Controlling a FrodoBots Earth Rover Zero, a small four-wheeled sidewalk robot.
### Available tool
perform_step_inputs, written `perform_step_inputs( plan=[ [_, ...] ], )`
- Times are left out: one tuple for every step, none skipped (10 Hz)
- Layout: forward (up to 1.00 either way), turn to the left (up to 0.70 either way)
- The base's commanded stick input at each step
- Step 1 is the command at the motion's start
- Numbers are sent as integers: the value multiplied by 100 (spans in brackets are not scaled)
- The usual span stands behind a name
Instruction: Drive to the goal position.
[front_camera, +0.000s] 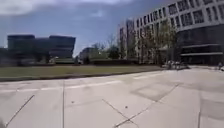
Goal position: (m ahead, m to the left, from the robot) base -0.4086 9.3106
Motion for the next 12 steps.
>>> perform_step_inputs(
  plan=[
    [70, 35],
    [70, 35],
    [70, 35],
    [70, 35],
    [70, 35],
    [70, 35],
    [70, 35],
    [70, 35],
    [70, 35],
    [70, 35],
    [70, 35],
    [70, 35]
  ],
)
